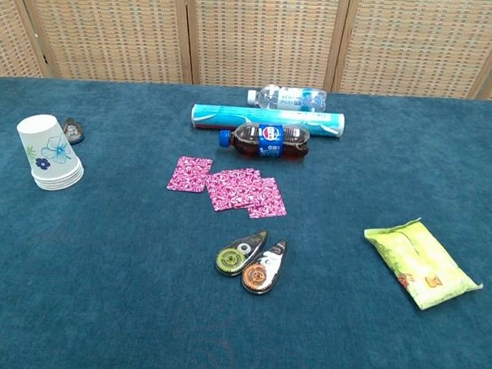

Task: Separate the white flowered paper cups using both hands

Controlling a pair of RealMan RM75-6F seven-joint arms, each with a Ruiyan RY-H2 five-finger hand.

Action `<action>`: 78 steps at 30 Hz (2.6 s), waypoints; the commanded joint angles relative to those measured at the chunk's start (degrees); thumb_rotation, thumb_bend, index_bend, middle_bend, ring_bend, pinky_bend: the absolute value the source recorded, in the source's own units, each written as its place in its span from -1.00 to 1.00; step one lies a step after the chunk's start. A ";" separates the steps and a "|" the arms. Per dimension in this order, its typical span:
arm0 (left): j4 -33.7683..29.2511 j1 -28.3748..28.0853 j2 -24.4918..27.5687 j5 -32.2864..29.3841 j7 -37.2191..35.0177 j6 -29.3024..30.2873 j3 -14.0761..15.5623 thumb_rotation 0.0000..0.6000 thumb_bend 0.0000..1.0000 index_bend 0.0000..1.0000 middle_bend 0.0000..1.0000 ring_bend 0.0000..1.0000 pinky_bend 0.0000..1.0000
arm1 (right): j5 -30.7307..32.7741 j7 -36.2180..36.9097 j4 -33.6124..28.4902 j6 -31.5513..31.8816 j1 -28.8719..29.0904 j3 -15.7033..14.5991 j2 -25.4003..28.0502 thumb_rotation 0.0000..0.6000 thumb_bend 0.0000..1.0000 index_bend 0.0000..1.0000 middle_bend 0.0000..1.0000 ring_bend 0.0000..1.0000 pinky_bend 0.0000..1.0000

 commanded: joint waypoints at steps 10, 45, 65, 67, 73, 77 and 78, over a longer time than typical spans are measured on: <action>1.32 -1.93 0.80 -1.03 -1.51 -3.63 -1.53 1.00 -0.76 -1.00 -1.00 -1.00 -1.00 | 0.41 1.41 -0.27 -0.31 -0.06 0.25 0.53 1.00 -1.00 -1.00 -1.00 -1.00 -1.00; 42.60 -32.06 -17.80 -0.54 -8.82 -40.69 -4.86 1.00 -0.76 -0.42 -0.43 -0.40 -0.34 | 10.78 3.16 3.40 -6.21 2.24 3.58 -0.03 1.00 -1.00 -1.00 -1.00 -1.00 -1.00; 46.81 -31.93 -20.80 -0.94 -10.39 -38.26 -3.67 1.00 -0.76 0.01 -0.05 -0.04 -0.05 | 10.69 4.55 2.95 -5.61 2.04 3.45 0.60 1.00 -1.00 -1.00 -1.00 -1.00 -1.00; 46.90 -31.74 -20.59 -1.15 -10.96 -37.77 -3.83 1.00 -0.76 0.01 -0.04 -0.04 -0.05 | 10.70 4.54 2.91 -5.63 2.04 3.38 0.60 1.00 -1.00 -1.00 -1.00 -1.00 -1.00; 44.02 -30.46 -18.40 -2.47 -18.00 -35.15 -5.80 1.00 -0.76 0.02 -0.03 -0.04 -0.05 | 10.34 4.42 2.88 -5.51 2.10 3.20 0.53 1.00 -1.00 -1.00 -1.00 -1.00 -1.00; 38.44 -29.18 -14.79 -1.18 -34.30 -31.76 -7.76 1.00 -0.76 0.02 -0.02 -0.04 -0.05 | 8.25 5.53 4.02 -4.42 2.32 3.24 -0.22 1.00 -1.00 -1.00 -1.00 -1.00 -1.00; 37.58 -28.95 -14.33 -1.06 -37.07 -31.23 -8.11 1.00 -0.76 0.03 -0.02 -0.03 -0.05 | 7.26 6.20 4.64 -3.80 2.41 3.33 -0.63 1.00 -1.00 -1.00 -1.00 -1.00 -1.00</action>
